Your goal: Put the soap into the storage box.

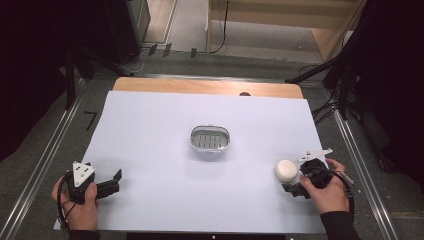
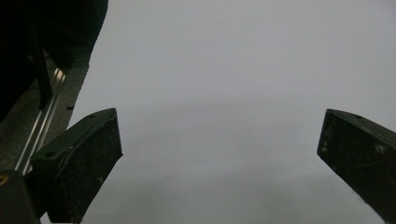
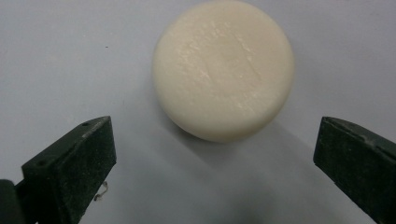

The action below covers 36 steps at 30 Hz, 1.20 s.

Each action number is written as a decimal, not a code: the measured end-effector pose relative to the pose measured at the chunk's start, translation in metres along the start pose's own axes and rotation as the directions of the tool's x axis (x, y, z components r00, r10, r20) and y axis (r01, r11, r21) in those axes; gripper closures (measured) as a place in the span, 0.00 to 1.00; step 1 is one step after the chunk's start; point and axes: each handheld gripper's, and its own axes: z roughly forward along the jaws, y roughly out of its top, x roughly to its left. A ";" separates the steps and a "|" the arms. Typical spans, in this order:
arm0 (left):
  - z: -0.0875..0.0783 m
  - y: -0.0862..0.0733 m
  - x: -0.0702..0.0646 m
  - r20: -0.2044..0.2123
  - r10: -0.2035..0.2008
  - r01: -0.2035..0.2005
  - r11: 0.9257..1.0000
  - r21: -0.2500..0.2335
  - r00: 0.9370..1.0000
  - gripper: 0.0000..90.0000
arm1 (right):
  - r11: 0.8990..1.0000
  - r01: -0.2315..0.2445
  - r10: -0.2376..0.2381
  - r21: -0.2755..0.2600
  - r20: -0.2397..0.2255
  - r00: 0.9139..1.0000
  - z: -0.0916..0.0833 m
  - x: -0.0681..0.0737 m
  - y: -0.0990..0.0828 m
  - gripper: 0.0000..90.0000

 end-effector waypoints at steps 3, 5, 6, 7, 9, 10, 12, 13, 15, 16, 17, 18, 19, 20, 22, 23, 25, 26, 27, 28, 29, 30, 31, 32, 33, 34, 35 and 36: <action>0.000 0.000 0.000 0.000 0.000 0.000 1.000 0.000 1.000 0.00 | 1.000 -0.003 0.003 0.001 0.005 1.000 0.001 0.000 0.002 0.00; 0.000 0.000 0.000 0.000 0.001 -0.001 1.000 0.000 1.000 0.00 | 1.000 -0.013 0.013 0.000 0.003 1.000 0.002 0.000 0.004 0.00; 0.000 0.000 0.000 0.000 0.000 0.000 1.000 -0.001 1.000 0.00 | 1.000 -0.013 0.012 0.004 0.007 1.000 0.003 -0.001 0.005 0.00; 0.000 0.000 0.000 0.000 0.000 0.000 1.000 0.000 1.000 0.00 | 1.000 -0.019 0.019 0.002 0.004 1.000 0.004 -0.001 0.007 0.00; 0.000 0.000 0.000 0.002 -0.001 0.001 1.000 0.000 1.000 0.00 | 1.000 -0.020 0.020 0.003 0.006 1.000 0.004 -0.001 0.007 0.00; 0.000 0.000 0.000 0.001 -0.001 0.001 1.000 0.001 1.000 0.00 | 1.000 -0.018 0.018 0.005 0.006 1.000 0.005 -0.001 0.008 0.00; 0.000 0.000 0.000 0.002 -0.001 0.001 1.000 0.001 1.000 0.00 | 0.999 -0.030 0.030 0.010 0.009 1.000 0.007 -0.001 0.011 0.00; 0.000 0.000 0.000 0.001 -0.001 0.001 1.000 0.001 1.000 0.00 | 0.999 -0.030 0.030 0.010 0.009 1.000 0.007 -0.001 0.011 0.00; 0.000 0.000 0.000 0.002 -0.003 0.003 1.000 0.000 1.000 0.00 | 0.999 -0.027 0.027 0.016 0.011 1.000 0.011 -0.001 0.014 0.00; 0.000 0.000 0.000 0.001 -0.004 0.004 1.000 0.000 1.000 0.00 | 1.000 -0.026 0.026 0.016 0.011 1.000 0.012 0.000 0.015 0.00; 0.000 0.000 0.000 0.001 -0.004 0.004 1.000 0.000 1.000 0.00 | 1.000 -0.026 0.026 0.016 0.011 1.000 0.012 0.000 0.015 0.00; 0.000 0.000 0.000 0.002 -0.005 0.005 1.000 -0.001 1.000 0.00 | 1.000 -0.026 0.026 0.017 0.013 1.000 0.014 0.000 0.017 0.00; 0.001 0.000 0.000 0.002 -0.006 0.006 1.000 -0.001 1.000 0.00 | 0.999 -0.029 0.029 0.016 0.011 1.000 0.015 0.001 0.018 0.00; 0.001 0.000 0.000 0.002 -0.005 0.005 1.000 0.000 1.000 0.00 | 0.999 -0.024 0.024 0.021 0.012 1.000 0.016 0.001 0.019 0.00; 0.001 0.000 0.000 0.002 -0.006 0.006 1.000 0.000 1.000 0.00 | 0.999 -0.025 0.025 0.021 0.011 1.000 0.017 0.002 0.020 0.00; 0.000 0.000 0.000 0.002 -0.006 0.006 1.000 0.000 1.000 0.00 | 0.999 -0.021 0.021 0.024 0.012 1.000 0.018 0.002 0.021 0.00; 0.000 0.000 0.000 0.002 -0.005 0.005 1.000 0.001 1.000 0.00 | 1.000 -0.018 0.018 0.024 0.010 1.000 0.020 0.003 0.023 0.00; 0.000 0.000 0.000 0.002 -0.005 0.005 1.000 0.001 1.000 0.00 | 1.000 -0.018 0.018 0.024 0.010 1.000 0.020 0.003 0.023 0.00; 0.000 0.000 0.000 0.002 -0.005 0.005 1.000 0.001 1.000 0.00 | 1.000 -0.017 0.016 0.024 0.017 1.000 0.020 0.004 0.024 0.01; 0.000 0.000 0.000 0.002 -0.004 0.004 1.000 0.002 1.000 0.00 | 1.000 -0.018 0.017 0.022 0.025 1.000 0.020 0.004 0.024 0.03; 0.000 0.000 0.000 0.002 -0.005 0.005 1.000 0.002 1.000 0.00 | 1.000 -0.015 0.014 0.021 0.034 0.999 0.021 0.005 0.025 0.06; 0.000 0.000 0.000 0.002 -0.005 0.005 1.000 0.002 1.000 0.00 | 1.000 -0.015 0.014 0.021 0.034 0.999 0.021 0.005 0.025 0.06; 0.000 0.000 0.000 0.004 -0.005 0.005 1.000 0.001 1.000 0.00 | 1.000 -0.016 0.015 0.018 0.034 0.999 0.021 0.006 0.025 0.07; 0.000 0.000 0.000 0.002 -0.005 0.005 1.000 0.002 1.000 0.00 | 1.000 -0.018 0.017 0.019 0.041 0.999 0.021 0.006 0.026 0.10; 0.000 0.000 0.000 0.002 -0.005 0.005 1.000 0.002 1.000 0.00 | 1.000 -0.018 0.017 0.019 0.041 0.999 0.021 0.006 0.026 0.10; 0.000 0.000 0.000 0.002 -0.005 0.005 1.000 0.002 1.000 0.00 | 1.000 -0.019 0.019 0.019 0.041 0.999 0.021 0.005 0.026 0.12; 0.000 0.000 0.000 0.002 -0.005 0.005 1.000 0.002 1.000 0.00 | 1.000 -0.023 0.022 0.017 0.042 0.999 0.021 0.005 0.026 0.14; 0.000 0.000 0.000 0.002 -0.005 0.005 1.000 0.002 1.000 0.00 | 0.999 -0.028 0.028 0.018 0.044 0.999 0.021 0.005 0.026 0.15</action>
